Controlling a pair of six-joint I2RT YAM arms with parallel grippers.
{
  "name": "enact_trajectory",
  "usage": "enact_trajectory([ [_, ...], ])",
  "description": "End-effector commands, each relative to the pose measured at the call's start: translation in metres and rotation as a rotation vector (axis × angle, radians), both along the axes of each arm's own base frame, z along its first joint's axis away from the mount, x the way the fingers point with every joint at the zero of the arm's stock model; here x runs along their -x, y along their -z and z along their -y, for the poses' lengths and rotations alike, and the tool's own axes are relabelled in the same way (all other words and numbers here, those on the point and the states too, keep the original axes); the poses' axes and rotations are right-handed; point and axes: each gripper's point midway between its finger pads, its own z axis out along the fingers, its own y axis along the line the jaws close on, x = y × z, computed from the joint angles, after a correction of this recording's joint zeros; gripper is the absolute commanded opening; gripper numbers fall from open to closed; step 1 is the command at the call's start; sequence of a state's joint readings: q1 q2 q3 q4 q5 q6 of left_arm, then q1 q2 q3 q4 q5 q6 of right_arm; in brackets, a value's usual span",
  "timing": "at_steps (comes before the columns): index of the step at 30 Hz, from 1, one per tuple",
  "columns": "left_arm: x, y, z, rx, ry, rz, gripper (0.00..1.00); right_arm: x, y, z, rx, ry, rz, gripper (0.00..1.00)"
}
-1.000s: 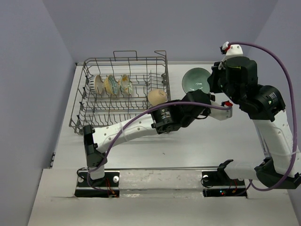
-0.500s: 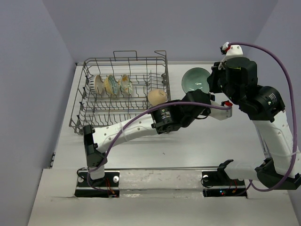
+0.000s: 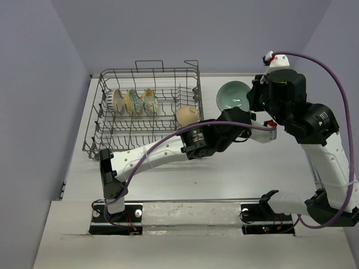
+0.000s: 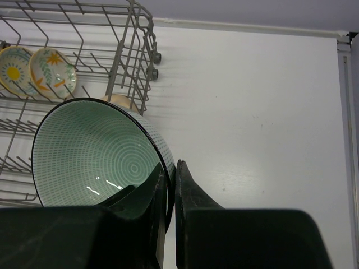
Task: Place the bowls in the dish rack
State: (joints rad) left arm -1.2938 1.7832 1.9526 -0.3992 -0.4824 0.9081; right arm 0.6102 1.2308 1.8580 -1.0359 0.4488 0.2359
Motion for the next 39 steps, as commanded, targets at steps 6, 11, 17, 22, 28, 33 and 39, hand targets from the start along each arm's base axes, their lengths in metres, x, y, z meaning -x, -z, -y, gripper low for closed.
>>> enact_trajectory([
  [6, -0.011, -0.058, -0.029, 0.234, -0.127, 0.035, 0.0, 0.001, -0.034, 0.007, -0.147, 0.069, 0.111, 0.04],
  [11, -0.011, -0.058, -0.03, 0.237, -0.128, 0.036, 0.0, 0.001, -0.033, 0.006, -0.149, 0.067, 0.109, 0.07],
  [17, -0.011, -0.061, -0.032, 0.244, -0.13, 0.038, 0.0, 0.002, -0.033, 0.007, -0.148, 0.065, 0.108, 0.17],
  [22, -0.01, -0.061, -0.033, 0.246, -0.128, 0.039, 0.0, 0.001, -0.03, 0.006, -0.147, 0.063, 0.104, 0.32],
  [28, -0.01, -0.062, -0.034, 0.248, -0.13, 0.042, 0.0, 0.003, -0.028, 0.006, -0.147, 0.061, 0.104, 0.41],
  [33, -0.011, -0.06, -0.034, 0.243, -0.131, 0.041, 0.0, 0.004, -0.028, 0.008, -0.15, 0.066, 0.106, 0.52],
  [39, -0.012, -0.054, -0.034, 0.234, -0.131, 0.038, 0.0, 0.014, -0.046, 0.013, -0.197, 0.062, 0.158, 0.7],
])
